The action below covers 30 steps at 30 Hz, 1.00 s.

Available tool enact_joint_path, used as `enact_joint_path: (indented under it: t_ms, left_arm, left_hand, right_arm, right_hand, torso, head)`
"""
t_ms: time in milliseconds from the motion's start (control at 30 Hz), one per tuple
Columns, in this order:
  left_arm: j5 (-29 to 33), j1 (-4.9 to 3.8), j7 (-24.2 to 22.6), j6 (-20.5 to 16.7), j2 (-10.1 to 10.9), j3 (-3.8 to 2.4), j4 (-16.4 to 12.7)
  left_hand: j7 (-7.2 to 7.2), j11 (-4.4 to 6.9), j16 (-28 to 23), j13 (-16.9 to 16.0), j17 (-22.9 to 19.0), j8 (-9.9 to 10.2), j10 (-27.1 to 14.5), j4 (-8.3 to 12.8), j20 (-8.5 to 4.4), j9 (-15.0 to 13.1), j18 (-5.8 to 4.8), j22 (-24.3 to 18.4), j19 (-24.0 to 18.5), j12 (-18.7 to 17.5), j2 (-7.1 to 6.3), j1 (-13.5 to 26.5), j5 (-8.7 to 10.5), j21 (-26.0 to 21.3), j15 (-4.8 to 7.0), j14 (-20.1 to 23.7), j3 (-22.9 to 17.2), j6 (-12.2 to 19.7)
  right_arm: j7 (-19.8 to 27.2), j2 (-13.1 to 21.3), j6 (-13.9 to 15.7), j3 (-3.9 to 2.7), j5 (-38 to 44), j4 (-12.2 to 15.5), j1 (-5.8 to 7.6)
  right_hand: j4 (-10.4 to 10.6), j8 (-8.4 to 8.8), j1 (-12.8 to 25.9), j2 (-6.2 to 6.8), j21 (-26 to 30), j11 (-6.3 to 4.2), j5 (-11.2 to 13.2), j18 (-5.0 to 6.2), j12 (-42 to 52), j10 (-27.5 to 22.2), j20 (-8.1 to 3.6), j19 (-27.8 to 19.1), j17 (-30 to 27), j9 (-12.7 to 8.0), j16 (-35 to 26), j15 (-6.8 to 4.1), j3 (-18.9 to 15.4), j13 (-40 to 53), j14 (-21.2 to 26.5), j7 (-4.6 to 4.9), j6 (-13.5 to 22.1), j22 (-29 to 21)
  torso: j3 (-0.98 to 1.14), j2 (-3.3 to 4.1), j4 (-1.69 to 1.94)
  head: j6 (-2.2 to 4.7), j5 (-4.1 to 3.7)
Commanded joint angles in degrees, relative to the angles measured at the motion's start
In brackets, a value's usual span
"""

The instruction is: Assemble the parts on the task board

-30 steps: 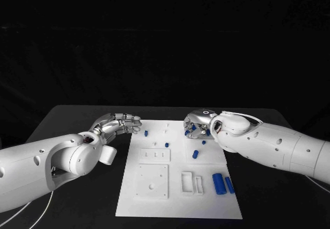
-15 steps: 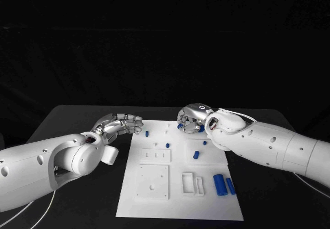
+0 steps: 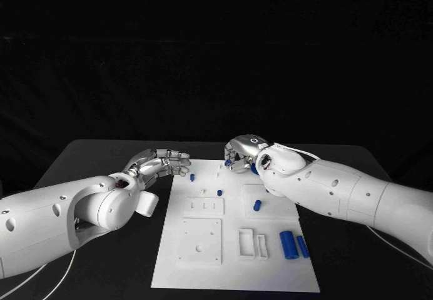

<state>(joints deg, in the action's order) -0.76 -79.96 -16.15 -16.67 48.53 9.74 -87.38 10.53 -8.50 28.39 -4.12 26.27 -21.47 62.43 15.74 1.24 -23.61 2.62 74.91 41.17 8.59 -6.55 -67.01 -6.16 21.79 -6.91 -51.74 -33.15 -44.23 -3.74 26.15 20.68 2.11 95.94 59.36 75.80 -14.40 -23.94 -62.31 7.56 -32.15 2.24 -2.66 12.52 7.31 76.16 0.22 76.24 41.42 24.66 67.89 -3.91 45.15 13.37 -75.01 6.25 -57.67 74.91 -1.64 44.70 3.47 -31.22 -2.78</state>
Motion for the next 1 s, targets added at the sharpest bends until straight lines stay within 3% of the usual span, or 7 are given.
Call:
enact_joint_path:
  t_ms: [33,200,400,600,833,1000]
  left_arm:
    - [0.1,-0.42,-0.5,0.4,-0.2,-0.07,-0.2]
    - [0.0,-0.69,-0.5,0.4,-0.3,-0.07,-0.3]
    - [0.0,-1.12,-0.5,0.4,-0.2,-0.07,-0.5]
    - [-0.1,-1.52,-0.4,0.4,-0.2,-0.06,-0.6]
    - [-0.2,-1.74,-0.4,0.4,-0.1,-0.06,-0.5]
    - [-0.2,-1.76,-0.4,0.4,-0.1,-0.06,-0.4]
  left_hand:
    - [0.16,-0.24,-0.3,0.1,-0.1,0.2,0.2,0.0,0.13,0.0,0.25,1.0,0.1,-0.4,0.17,0.5,-0.13,0.1,-0.21,-0.2,-0.3,-0.4]
    - [0.15,-0.23,-0.4,0.1,-0.1,0.2,0.2,0.0,0.12,-0.1,0.26,1.0,0.1,-0.4,0.21,0.5,-0.11,0.1,-0.21,-0.2,-0.3,-0.4]
    - [0.13,-0.22,-0.4,0.1,-0.1,0.2,0.2,0.1,0.11,-0.1,0.27,1.0,0.1,-0.4,0.2,0.4,-0.09,0.1,-0.2,-0.2,-0.4,-0.4]
    - [0.13,-0.22,-0.4,0.1,-0.1,0.2,0.2,0.1,0.11,-0.1,0.27,1.1,0.0,-0.4,0.18,0.4,-0.07,0.1,-0.2,-0.2,-0.4,-0.4]
    - [0.12,-0.22,-0.4,0.1,-0.1,0.2,0.2,0.1,0.11,-0.1,0.27,1.1,0.0,-0.4,0.16,0.4,-0.05,0.1,-0.2,-0.2,-0.5,-0.4]
    - [0.12,-0.21,-0.4,0.1,-0.1,0.2,0.2,0.2,0.11,-0.1,0.28,1.1,0.0,-0.4,0.16,0.4,-0.04,0.1,-0.2,-0.2,-0.5,-0.5]
  right_arm:
    - [-1.5,-1.1,0.3,0.0,2.2,-1.0,-0.01]
    - [-1.6,-1.9,0.2,0.03,2.6,-1.7,-0.03]
    - [-1.6,-2.4,0.1,0.04,2.7,-2.4,-0.04]
    - [-2.6,-3.0,1.5,0.19,3.0,-2.8,-0.06]
    - [-2.7,-3.0,1.7,0.19,3.0,-2.3,-0.07]
    - [-2.8,-2.9,2.1,0.19,3.0,-2.1,-0.07]
  right_hand:
    - [0.1,-0.23,-0.5,-0.11,-0.2,-0.14,-0.1,2.48,0.1,0.2,-0.4,0.0,-0.1,1.1,0.2,-0.44,0.4,0.1,0.1,0.02,-0.3,1.1]
    - [0.1,-0.21,-0.4,-0.1,-0.2,-0.13,-0.1,2.48,0.1,0.2,-0.4,0.0,-0.1,1.1,0.2,-0.44,0.4,0.2,0.1,0.02,-0.2,1.1]
    - [0.1,-0.19,-0.4,-0.07,-0.2,-0.12,-0.1,2.48,0.0,0.1,-0.4,-0.1,-0.2,1.1,0.2,-0.42,0.5,0.3,0.1,0.03,-0.2,1.1]
    - [0.1,-0.18,-0.4,-0.06,-0.2,-0.12,-0.1,2.48,0.0,0.1,-0.4,-0.1,-0.2,1.2,0.2,-0.42,0.6,0.3,0.1,0.03,-0.2,1.1]
    - [0.1,-0.18,-0.4,-0.01,-0.2,-0.12,-0.1,2.48,0.0,0.1,-0.4,-0.1,-0.2,1.2,0.2,-0.42,0.6,0.4,0.1,0.02,-0.2,1.1]
    - [0.1,-0.18,-0.4,0.0,-0.3,-0.12,-0.1,2.48,0.0,0.1,-0.41,-0.1,-0.2,1.2,0.2,-0.42,0.7,0.5,0.1,0.02,-0.2,1.1]
  torso:
    - [0.05,0.17,0.01]
    - [-0.23,0.39,0.3]
    - [-0.37,0.67,0.46]
    - [-0.58,1.09,0.57]
    - [-0.63,1.24,0.59]
    - [-0.62,1.2,0.5]
  head:
    - [0.25,0.14]
    - [0.71,-0.09]
    - [0.85,-0.03]
    - [1.48,0.2]
    - [2.02,0.35]
    - [1.97,0.49]
